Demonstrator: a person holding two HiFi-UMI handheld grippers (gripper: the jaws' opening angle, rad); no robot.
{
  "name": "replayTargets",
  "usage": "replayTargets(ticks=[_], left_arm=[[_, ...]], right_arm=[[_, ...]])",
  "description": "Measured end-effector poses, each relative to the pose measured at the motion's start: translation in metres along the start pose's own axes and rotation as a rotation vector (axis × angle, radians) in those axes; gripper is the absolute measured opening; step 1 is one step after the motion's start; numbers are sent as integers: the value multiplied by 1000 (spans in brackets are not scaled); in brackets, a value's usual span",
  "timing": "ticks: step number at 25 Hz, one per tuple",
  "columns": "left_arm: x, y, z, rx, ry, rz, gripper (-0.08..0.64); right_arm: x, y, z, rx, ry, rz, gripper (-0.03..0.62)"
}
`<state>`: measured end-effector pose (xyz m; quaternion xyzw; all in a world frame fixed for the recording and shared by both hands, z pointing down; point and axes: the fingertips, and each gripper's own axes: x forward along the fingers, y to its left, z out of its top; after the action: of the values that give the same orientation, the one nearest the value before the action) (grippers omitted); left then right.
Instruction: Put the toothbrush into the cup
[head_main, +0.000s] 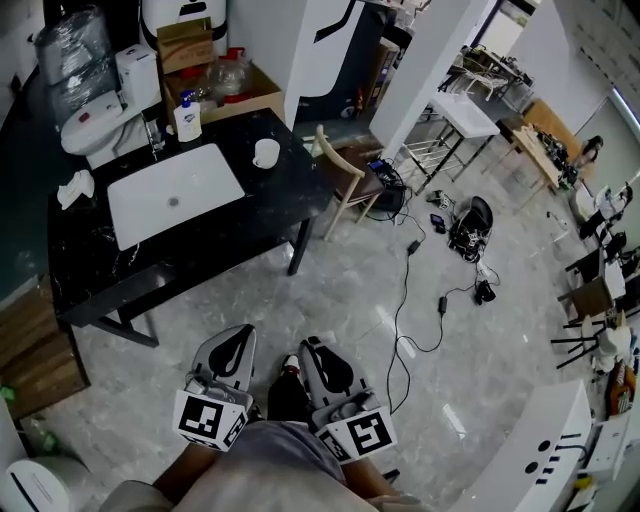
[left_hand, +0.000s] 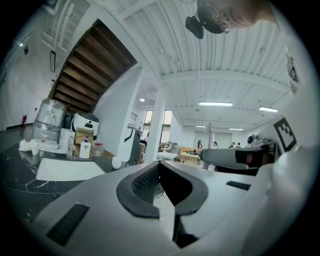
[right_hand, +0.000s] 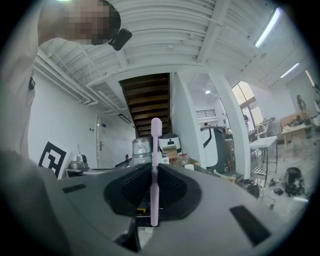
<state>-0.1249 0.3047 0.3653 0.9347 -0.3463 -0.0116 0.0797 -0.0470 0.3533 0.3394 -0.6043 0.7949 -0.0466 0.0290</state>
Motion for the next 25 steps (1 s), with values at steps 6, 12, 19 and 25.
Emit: replayTargets(ticks=[6, 12, 19, 25], left_arm=[[34, 8, 2, -6, -2, 27, 8], [77, 18, 5, -4, -1, 49, 8], [127, 29, 11, 0, -9, 81, 8], [161, 36, 9, 12, 3, 118, 8]], right_arm=[[22, -33, 3, 1, 4, 12, 47], [53, -67, 8, 4, 8, 42, 46], [87, -109, 15, 1, 9, 90, 47], [108, -141, 15, 20, 9, 116, 46]])
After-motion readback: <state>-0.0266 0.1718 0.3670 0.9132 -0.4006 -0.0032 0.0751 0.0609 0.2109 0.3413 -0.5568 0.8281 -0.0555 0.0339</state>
